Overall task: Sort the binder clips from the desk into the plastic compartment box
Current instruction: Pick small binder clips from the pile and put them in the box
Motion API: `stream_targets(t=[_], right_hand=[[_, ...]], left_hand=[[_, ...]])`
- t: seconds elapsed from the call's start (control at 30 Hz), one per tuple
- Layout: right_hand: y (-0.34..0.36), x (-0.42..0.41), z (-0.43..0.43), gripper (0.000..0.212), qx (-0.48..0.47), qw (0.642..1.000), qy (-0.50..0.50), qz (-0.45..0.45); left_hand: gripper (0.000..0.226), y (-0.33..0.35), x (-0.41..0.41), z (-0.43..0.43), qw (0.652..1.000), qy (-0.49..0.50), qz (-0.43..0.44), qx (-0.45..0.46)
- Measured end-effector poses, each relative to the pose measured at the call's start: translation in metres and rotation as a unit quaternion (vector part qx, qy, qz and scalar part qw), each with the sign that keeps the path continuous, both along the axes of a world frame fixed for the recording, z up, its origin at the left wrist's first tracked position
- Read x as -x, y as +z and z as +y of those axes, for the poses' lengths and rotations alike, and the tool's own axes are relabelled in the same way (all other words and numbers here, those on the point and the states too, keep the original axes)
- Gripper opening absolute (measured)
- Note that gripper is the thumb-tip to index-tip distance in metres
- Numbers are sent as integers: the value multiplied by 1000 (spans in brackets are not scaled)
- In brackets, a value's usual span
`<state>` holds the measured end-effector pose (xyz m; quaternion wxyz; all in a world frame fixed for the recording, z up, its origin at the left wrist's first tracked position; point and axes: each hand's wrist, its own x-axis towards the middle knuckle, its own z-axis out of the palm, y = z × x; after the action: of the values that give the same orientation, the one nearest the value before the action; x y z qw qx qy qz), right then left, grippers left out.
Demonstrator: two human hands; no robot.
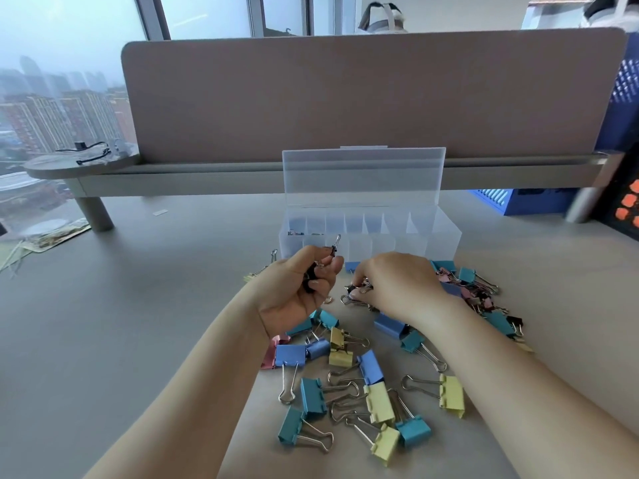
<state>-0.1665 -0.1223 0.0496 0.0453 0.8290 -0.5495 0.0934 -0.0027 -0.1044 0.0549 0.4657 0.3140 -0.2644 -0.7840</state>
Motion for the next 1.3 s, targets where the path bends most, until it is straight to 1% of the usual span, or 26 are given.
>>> stream_targets(t=[0.07, 0.2, 0.23, 0.27, 0.3, 0.33, 0.37, 0.4, 0.47, 0.53, 0.57, 0.6, 0.63, 0.7, 0.73, 0.8, 0.87, 1.0, 1.03, 1.07, 1.1, 1.17, 1.2, 1.23, 1.27, 1.3], right_hand=[[-1, -1, -1, 19, 8, 1000, -1, 0], [-5, 1, -2, 21, 21, 1000, 3, -6], [-5, 1, -3, 21, 13, 999, 0, -39], [-4, 2, -4, 22, -4, 995, -6, -102], [-2, 3, -6, 23, -27, 983, -13, -182], [0, 4, -8, 25, -55, 960, -22, -272], [3, 6, -11, 27, -89, 924, -34, -370], [7, 9, -12, 26, -134, 872, -47, -468], [12, 15, -14, 19, -247, 732, -59, -633], [15, 19, -15, 19, -334, 592, -49, -732], [15, 20, -15, 20, -359, 539, -42, -761], [15, 20, -15, 20, -375, 497, -36, -782], [14, 21, -15, 19, -384, 466, -31, -796], [12, 23, -16, 24, -384, 437, -27, -813], [12, 24, -16, 28, -380, 435, -32, -816], [13, 25, -16, 30, -376, 455, -43, -806], [14, 26, -15, 30, -376, 492, -53, -783], [17, 28, -15, 48, -379, 547, -96, -740], [19, 27, -15, 51, -373, 571, -103, -724], [20, 27, -15, 54, -361, 607, -104, -700], [22, 26, -14, 55, -340, 655, -99, -668], [25, 24, -11, 54, -269, 777, -72, -564], [25, 24, -10, 52, -225, 838, -57, -494], [24, 24, -10, 49, -184, 886, -43, -422], [22, 25, -10, 43, -157, 919, -31, -360], [19, 26, -12, 35, -146, 940, -26, -307]], left_hand=[[12, 1, -1, -1, 1000, 17, -5, -5], [19, 1, -2, -7, 998, 49, -1, -30], [19, 1, -2, -8, 998, 50, 1, -32], [21, 1, -1, -10, 998, 50, 4, -32], [24, 1, 0, -11, 998, 49, 7, -30], [26, 1, 0, -11, 999, 46, 9, -25], [26, 1, 1, -12, 999, 41, 10, -19], [22, 1, 2, -12, 999, 37, 9, -13], [13, 0, 3, -12, 999, 33, 11, -13], [13, 0, 3, -12, 999, 30, 16, -17], [16, -1, 3, -12, 999, 29, 19, -22], [20, -1, 2, -12, 999, 27, 24, -28], [23, 0, 2, -12, 999, 20, 28, -33], [25, 1, 2, -11, 999, 2, 34, -42], [24, 1, 3, -11, 998, -4, 35, -46], [20, 1, 3, -11, 998, -9, 25, -54], [21, 0, 6, -11, 998, -7, 7, -61], [30, -3, 10, -11, 997, 41, -53, -34], [28, -4, 11, -11, 995, 54, -76, -19], [25, -4, 12, -10, 992, 66, -105, 1], [22, -3, 13, -9, 987, 75, -140, 28], [22, -1, 14, -8, 964, 89, -237, 85], [23, 1, 16, -7, 942, 91, -302, 112], [24, 1, 18, -6, 911, 91, -377, 143], [22, -1, 20, -6, 869, 90, -454, 177], [18, -4, 22, -6, 822, 88, -521, 213]])
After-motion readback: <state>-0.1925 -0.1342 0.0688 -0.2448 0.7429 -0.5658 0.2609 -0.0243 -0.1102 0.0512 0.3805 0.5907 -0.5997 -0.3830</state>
